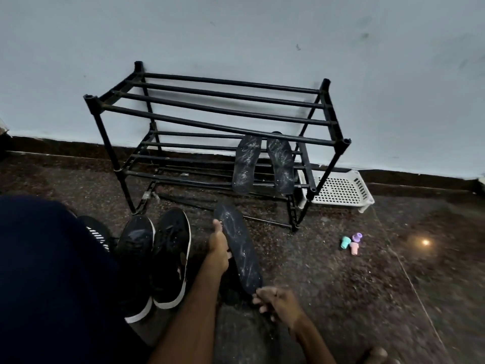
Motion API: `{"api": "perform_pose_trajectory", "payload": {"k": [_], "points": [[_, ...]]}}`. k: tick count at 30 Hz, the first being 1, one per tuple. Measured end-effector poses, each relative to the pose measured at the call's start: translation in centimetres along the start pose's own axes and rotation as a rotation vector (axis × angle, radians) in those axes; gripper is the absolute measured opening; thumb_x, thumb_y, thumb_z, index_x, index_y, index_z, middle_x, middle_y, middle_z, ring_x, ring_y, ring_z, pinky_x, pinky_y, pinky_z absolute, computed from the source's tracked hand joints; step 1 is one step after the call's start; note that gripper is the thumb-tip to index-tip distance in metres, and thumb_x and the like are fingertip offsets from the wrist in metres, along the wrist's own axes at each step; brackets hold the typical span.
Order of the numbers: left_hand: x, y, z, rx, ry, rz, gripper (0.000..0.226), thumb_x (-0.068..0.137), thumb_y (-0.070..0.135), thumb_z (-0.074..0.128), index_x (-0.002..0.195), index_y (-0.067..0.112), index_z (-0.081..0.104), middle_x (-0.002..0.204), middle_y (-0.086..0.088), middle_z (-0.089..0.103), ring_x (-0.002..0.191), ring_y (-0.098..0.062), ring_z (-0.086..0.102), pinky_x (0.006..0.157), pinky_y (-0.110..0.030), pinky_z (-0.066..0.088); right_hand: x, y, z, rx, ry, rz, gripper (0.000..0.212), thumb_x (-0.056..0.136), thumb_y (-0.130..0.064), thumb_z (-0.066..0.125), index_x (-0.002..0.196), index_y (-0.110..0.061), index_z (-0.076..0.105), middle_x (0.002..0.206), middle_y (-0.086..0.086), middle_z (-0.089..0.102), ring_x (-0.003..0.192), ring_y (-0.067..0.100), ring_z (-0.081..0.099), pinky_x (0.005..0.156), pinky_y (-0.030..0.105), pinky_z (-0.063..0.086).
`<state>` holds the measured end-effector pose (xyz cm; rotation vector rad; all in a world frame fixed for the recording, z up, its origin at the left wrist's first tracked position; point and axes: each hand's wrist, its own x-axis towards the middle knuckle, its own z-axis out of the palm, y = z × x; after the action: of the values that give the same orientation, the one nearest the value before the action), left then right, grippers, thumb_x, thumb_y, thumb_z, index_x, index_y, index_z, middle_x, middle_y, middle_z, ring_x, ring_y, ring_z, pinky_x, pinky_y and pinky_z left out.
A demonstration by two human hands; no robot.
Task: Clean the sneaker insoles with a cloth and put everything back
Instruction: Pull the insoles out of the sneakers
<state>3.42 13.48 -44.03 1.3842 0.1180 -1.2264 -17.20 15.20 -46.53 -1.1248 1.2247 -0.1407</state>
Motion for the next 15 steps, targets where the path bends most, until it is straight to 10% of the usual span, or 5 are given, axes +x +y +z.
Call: {"api": "perform_pose_trajectory", "payload": {"k": [15], "points": [[2.8, -5.9, 4.8, 0.557, -0.052, -0.081, 0.071, 0.101, 0.059, 0.027, 0.149, 0.007, 0.036, 0.151, -0.018, 0.041, 0.132, -0.039, 0.045, 0.101, -0.051, 0.046, 2.9, 5.5, -2.4, 0.238, 0.187, 0.077, 0.021, 0.096, -0.012, 0.061, 0.078, -0.003, 0.068, 0.061, 0.005, 0.063, 0.035, 0.004, 0.046, 0.034, 0.015, 0.030]]}}
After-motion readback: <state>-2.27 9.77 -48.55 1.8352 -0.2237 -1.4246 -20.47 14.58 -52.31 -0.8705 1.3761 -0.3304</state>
